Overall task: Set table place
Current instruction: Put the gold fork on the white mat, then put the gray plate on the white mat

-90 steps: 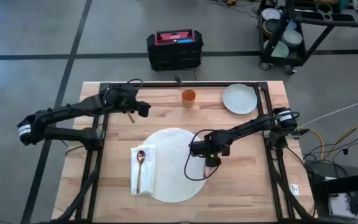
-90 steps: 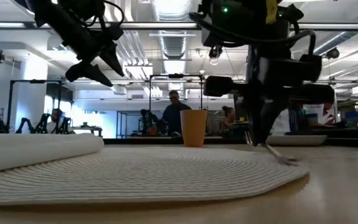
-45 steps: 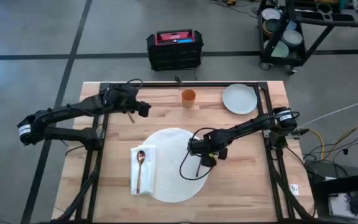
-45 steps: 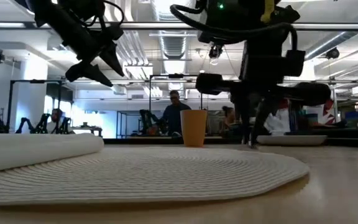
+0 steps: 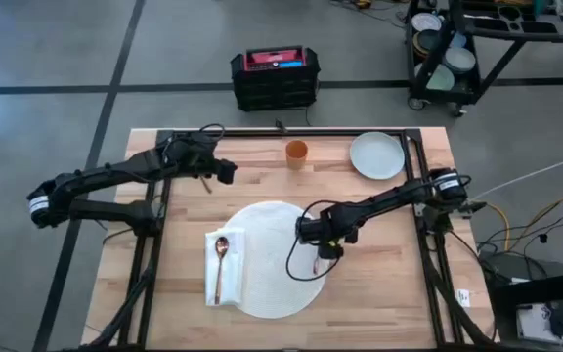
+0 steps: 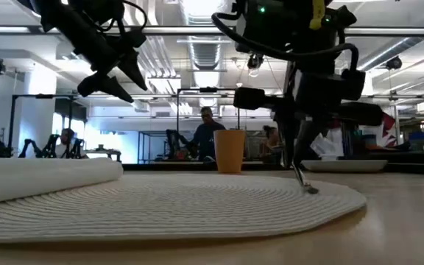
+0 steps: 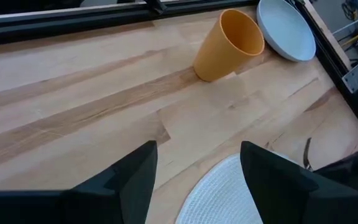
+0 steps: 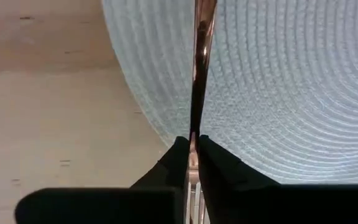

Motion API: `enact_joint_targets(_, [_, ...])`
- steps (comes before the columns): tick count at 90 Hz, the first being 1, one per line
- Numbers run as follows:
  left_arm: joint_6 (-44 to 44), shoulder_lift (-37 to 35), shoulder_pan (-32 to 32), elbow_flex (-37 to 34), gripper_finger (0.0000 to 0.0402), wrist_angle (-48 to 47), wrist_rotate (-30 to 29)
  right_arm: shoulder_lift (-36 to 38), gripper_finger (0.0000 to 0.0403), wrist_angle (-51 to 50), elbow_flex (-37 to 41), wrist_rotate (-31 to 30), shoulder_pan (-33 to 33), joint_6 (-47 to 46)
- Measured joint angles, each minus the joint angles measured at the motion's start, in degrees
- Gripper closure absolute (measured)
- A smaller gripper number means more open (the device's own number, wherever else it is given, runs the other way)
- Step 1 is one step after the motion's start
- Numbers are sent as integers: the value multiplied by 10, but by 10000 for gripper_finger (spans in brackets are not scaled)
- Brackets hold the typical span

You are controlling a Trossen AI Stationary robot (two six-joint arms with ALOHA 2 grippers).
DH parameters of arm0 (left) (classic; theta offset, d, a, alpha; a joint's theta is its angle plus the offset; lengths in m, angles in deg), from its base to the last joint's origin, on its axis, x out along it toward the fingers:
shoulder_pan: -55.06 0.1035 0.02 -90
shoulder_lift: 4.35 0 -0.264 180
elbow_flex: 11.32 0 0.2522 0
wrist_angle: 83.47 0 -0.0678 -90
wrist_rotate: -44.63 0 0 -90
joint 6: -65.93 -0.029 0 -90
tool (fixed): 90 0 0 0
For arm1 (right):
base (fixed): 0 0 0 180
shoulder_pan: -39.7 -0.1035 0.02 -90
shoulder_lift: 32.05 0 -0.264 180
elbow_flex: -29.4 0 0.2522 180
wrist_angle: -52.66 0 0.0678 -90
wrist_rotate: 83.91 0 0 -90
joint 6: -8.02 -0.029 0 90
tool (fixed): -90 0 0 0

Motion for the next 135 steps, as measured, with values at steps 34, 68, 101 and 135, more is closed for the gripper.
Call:
enact_joint_targets(34, [2,0,0,0,184,0,0,-1,400,-4,0,24,-1,53])
enact_joint_targets(68, [-2,0,0,0,184,0,0,0,394,-40,-29,-22,58,-164])
enact_joint_targets(101, [-3,0,0,0,184,-15,15,131,400,-90,-92,103,267,-756])
enact_joint_targets(135, [-73,0,-1,0,184,-14,19,298,400,-99,19,91,320,-1195])
